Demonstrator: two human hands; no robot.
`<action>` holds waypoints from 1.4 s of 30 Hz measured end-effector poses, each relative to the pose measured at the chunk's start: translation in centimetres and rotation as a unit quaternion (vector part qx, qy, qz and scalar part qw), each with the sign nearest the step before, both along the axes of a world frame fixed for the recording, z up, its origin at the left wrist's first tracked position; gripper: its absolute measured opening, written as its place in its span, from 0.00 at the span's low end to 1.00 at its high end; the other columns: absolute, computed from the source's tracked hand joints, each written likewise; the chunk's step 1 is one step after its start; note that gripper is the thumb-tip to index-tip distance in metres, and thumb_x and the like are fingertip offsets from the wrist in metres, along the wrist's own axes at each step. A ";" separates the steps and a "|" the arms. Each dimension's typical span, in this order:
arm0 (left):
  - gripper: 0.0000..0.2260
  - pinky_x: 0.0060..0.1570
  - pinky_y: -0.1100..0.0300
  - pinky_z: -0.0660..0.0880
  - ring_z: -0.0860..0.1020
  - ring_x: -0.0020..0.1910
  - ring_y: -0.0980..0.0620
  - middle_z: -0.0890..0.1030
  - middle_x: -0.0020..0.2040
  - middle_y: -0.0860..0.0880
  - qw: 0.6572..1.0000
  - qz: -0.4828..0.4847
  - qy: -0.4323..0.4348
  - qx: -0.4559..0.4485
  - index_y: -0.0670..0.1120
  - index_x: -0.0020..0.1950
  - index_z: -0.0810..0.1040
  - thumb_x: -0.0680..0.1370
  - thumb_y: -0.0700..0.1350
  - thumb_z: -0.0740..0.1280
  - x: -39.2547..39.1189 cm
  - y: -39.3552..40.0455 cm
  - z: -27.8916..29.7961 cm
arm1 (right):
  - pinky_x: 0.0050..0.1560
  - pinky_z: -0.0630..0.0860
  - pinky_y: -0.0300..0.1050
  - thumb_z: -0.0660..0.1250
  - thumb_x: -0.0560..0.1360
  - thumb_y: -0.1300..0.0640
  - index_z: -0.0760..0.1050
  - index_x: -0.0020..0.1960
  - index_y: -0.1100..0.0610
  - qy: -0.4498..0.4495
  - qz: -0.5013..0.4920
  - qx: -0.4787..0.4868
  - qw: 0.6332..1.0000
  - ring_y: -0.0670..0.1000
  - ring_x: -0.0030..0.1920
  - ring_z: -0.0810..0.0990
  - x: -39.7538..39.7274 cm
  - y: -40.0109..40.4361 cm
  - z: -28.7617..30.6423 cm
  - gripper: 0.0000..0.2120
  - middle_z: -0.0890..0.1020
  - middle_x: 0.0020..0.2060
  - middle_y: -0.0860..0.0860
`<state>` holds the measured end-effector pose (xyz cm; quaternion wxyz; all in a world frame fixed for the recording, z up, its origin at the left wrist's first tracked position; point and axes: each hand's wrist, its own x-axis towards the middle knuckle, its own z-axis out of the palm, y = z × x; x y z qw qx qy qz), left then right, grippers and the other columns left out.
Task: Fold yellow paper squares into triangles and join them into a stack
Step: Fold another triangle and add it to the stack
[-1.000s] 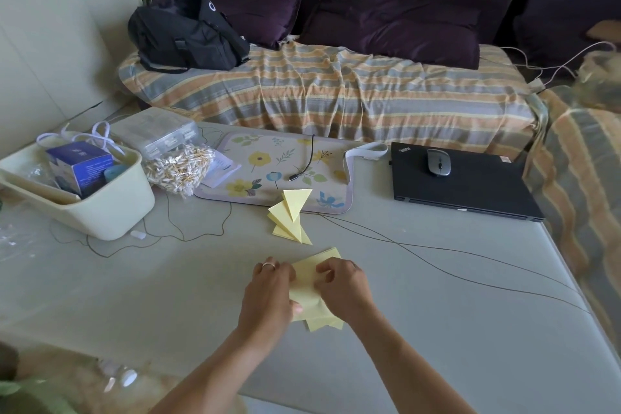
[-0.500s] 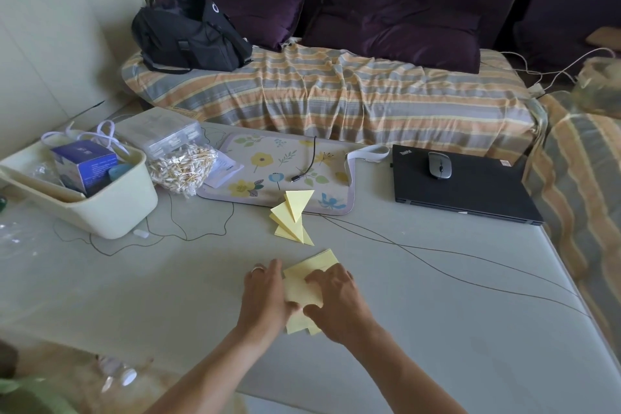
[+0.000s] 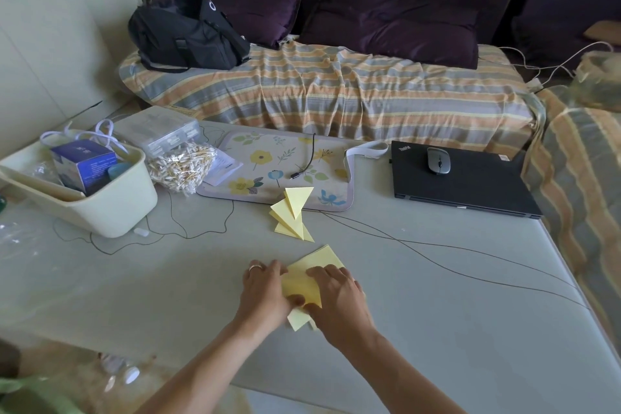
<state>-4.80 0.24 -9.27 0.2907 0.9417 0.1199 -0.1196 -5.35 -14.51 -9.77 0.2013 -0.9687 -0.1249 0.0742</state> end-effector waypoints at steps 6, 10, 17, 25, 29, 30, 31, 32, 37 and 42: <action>0.06 0.33 0.60 0.70 0.78 0.39 0.50 0.81 0.41 0.51 0.982 0.092 -0.004 -0.164 0.48 0.43 0.77 0.75 0.43 0.74 -0.1 1.0 1.9 | 0.55 0.76 0.41 0.76 0.70 0.58 0.73 0.69 0.53 0.022 -0.092 0.207 0.974 0.53 0.58 0.76 1.1 -1.2 0.7 0.29 0.71 0.63 0.52; 0.03 0.49 0.50 0.81 0.83 0.50 0.43 0.85 0.49 0.43 0.920 0.179 0.033 -0.347 0.43 0.51 0.81 0.78 0.39 0.72 -0.4 0.9 3.3 | 0.40 0.72 0.36 0.76 0.72 0.49 0.77 0.57 0.50 0.130 -0.207 0.288 0.926 0.48 0.45 0.80 2.1 -2.0 2.6 0.16 0.83 0.47 0.49; 0.05 0.49 0.52 0.81 0.84 0.48 0.45 0.86 0.48 0.46 0.888 0.215 0.092 -0.397 0.44 0.51 0.83 0.78 0.44 0.71 -0.7 0.3 4.5 | 0.35 0.70 0.39 0.74 0.74 0.60 0.79 0.44 0.58 0.204 -0.243 0.413 0.853 0.44 0.27 0.74 2.2 -2.5 3.3 0.04 0.82 0.33 0.52; 0.15 0.40 0.56 0.77 0.76 0.36 0.49 0.80 0.37 0.40 0.931 0.169 0.000 -0.324 0.38 0.43 0.81 0.69 0.51 0.70 -0.3 0.5 5.4 | 0.38 0.71 0.41 0.71 0.73 0.62 0.78 0.45 0.55 0.169 -0.196 0.397 0.881 0.49 0.36 0.75 2.3 -2.1 4.2 0.04 0.79 0.37 0.49; 0.11 0.43 0.54 0.79 0.80 0.38 0.46 0.83 0.38 0.44 0.901 0.213 0.017 -0.378 0.35 0.47 0.82 0.80 0.43 0.66 0.0 0.1 5.5 | 0.40 0.73 0.40 0.69 0.73 0.66 0.79 0.44 0.53 0.081 -0.158 0.457 0.872 0.47 0.39 0.77 2.0 -1.8 4.8 0.08 0.81 0.38 0.48; 0.11 0.44 0.53 0.80 0.81 0.38 0.45 0.84 0.38 0.44 0.892 0.224 0.022 -0.392 0.36 0.46 0.83 0.81 0.42 0.65 0.1 0.0 5.6 | 0.41 0.73 0.39 0.68 0.73 0.67 0.79 0.43 0.52 0.069 -0.137 0.461 0.874 0.47 0.41 0.78 1.8 -1.7 5.1 0.10 0.82 0.40 0.47; 0.11 0.46 0.52 0.81 0.82 0.39 0.44 0.85 0.39 0.44 0.884 0.236 0.026 -0.402 0.39 0.46 0.84 0.82 0.42 0.65 0.2 -0.1 5.7 | 0.43 0.75 0.39 0.67 0.73 0.67 0.80 0.43 0.52 0.059 -0.119 0.458 0.879 0.46 0.43 0.80 1.8 -1.6 5.2 0.11 0.83 0.41 0.47; 0.12 0.48 0.51 0.82 0.83 0.40 0.44 0.85 0.40 0.44 0.878 0.245 0.029 -0.410 0.41 0.45 0.84 0.83 0.43 0.64 0.4 -0.2 5.8 | 0.45 0.76 0.41 0.67 0.73 0.67 0.81 0.42 0.51 0.049 -0.102 0.449 0.886 0.47 0.45 0.80 1.7 -1.4 5.2 0.12 0.83 0.43 0.46; 0.16 0.53 0.51 0.79 0.83 0.44 0.46 0.87 0.47 0.43 0.875 0.213 0.035 -0.433 0.43 0.50 0.84 0.84 0.53 0.62 0.8 -0.5 6.0 | 0.47 0.77 0.38 0.70 0.70 0.66 0.80 0.42 0.44 -0.005 -0.061 0.369 0.928 0.45 0.48 0.79 1.5 -0.8 4.6 0.15 0.81 0.48 0.45; 0.08 0.51 0.50 0.79 0.83 0.47 0.42 0.87 0.44 0.46 0.911 0.145 -0.018 -0.386 0.46 0.46 0.87 0.80 0.44 0.68 0.3 0.2 6.0 | 0.48 0.76 0.35 0.71 0.69 0.66 0.80 0.45 0.41 0.025 -0.014 0.366 0.930 0.44 0.51 0.79 1.4 -0.9 4.8 0.19 0.79 0.51 0.44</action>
